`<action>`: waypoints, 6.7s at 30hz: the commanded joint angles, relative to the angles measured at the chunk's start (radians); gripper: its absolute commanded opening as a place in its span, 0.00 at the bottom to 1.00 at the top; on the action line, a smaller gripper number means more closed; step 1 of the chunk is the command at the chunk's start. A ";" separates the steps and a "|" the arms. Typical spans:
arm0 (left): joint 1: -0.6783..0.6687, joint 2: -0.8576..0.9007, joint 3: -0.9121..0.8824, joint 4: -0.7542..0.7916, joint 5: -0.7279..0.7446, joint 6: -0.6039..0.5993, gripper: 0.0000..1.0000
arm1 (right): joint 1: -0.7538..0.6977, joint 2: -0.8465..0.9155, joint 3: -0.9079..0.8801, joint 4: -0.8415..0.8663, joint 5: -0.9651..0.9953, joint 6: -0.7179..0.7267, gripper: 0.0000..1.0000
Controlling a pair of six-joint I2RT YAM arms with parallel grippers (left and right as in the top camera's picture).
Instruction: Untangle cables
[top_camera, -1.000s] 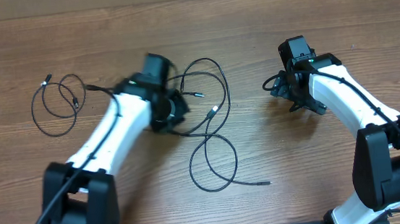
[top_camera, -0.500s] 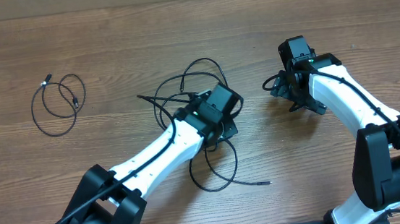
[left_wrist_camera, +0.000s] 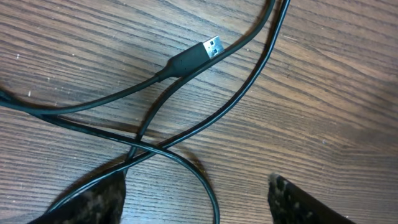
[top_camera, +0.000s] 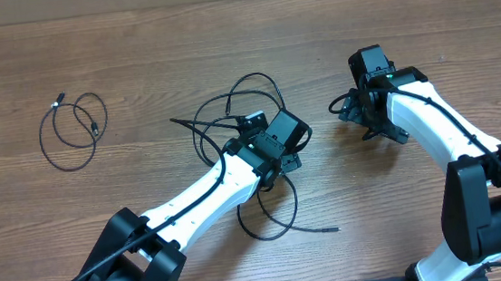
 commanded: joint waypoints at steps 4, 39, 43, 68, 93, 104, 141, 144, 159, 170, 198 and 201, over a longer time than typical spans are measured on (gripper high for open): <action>-0.002 0.010 -0.004 0.042 0.020 -0.003 0.54 | 0.000 -0.015 0.014 0.001 0.017 -0.004 1.00; 0.076 0.059 0.025 0.064 0.281 -0.025 0.04 | 0.000 -0.015 0.014 0.001 0.017 -0.004 1.00; 0.076 0.047 0.025 0.066 0.309 -0.025 0.07 | 0.000 -0.015 0.014 0.001 0.017 -0.004 1.00; 0.053 0.108 0.024 0.030 0.200 -0.269 0.04 | 0.000 -0.015 0.014 0.001 0.017 -0.004 1.00; 0.042 0.161 0.024 0.038 0.148 -0.324 0.45 | 0.000 -0.015 0.014 0.001 0.017 -0.004 1.00; 0.059 0.161 0.025 0.150 0.445 -0.158 0.23 | 0.000 -0.015 0.014 0.001 0.017 -0.004 1.00; -0.025 0.060 0.026 -0.032 -0.122 -0.399 0.04 | 0.000 -0.015 0.014 0.001 0.017 -0.004 1.00; -0.035 0.060 0.026 -0.021 -0.115 -0.399 0.12 | 0.000 -0.015 0.014 0.001 0.017 -0.004 1.00; -0.035 0.092 0.025 -0.010 -0.019 -0.399 0.34 | 0.000 -0.015 0.014 0.001 0.017 -0.004 1.00; -0.035 0.095 0.025 -0.035 0.320 -0.307 0.99 | 0.000 -0.015 0.014 0.001 0.017 -0.004 1.00; -0.035 0.098 0.024 -0.035 0.052 -0.445 0.04 | 0.000 -0.015 0.014 0.001 0.017 -0.004 1.00; -0.035 0.115 0.024 -0.036 0.030 -0.478 0.04 | 0.000 -0.015 0.014 0.001 0.017 -0.004 1.00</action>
